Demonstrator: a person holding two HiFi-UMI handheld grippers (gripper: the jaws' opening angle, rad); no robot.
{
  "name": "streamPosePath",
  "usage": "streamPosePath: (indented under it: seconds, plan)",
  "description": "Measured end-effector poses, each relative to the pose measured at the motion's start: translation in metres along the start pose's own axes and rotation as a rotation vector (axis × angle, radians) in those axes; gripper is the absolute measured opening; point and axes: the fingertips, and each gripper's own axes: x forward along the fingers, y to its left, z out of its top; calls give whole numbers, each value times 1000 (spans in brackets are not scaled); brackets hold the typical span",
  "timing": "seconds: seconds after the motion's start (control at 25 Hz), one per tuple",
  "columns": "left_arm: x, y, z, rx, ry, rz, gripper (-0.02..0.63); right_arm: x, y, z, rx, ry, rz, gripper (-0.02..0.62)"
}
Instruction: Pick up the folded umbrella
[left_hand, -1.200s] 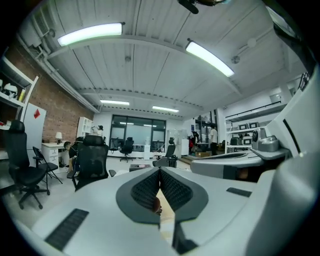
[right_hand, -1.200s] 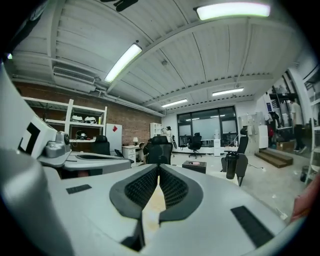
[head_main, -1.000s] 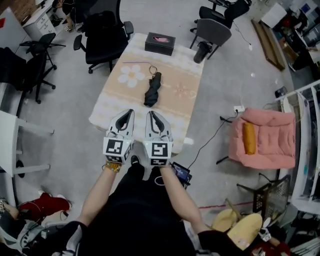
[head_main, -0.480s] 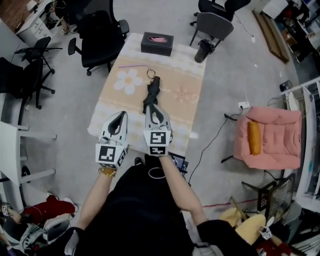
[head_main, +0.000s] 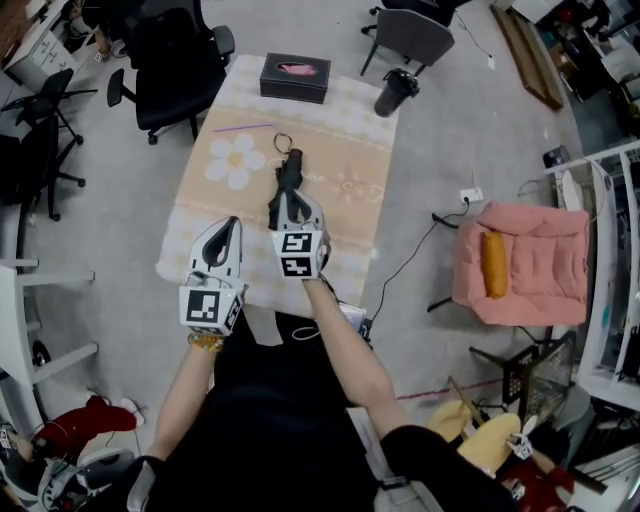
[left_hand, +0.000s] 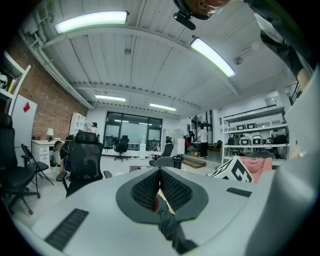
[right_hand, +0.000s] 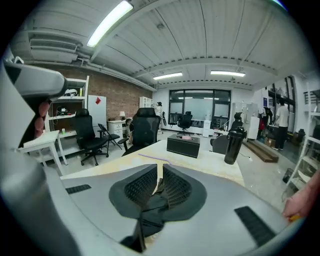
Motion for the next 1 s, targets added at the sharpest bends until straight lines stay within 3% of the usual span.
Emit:
streamPosePath:
  seconds: [0.2,0.32,0.6,1.0]
  plan:
    - [18,8,-1,-11,16,-60,14,32,0,-15,31,71,-32,26]
    - [22,14,1,-9,28,-81,14,48,4,-35,79,129,-32,126]
    - [29,23,4,21,63,-114,14,74,-13,-73,164,231,-129,184]
    - [30,24,-4,20,85,-118,14,96,-12,-97,239,304,-109,232]
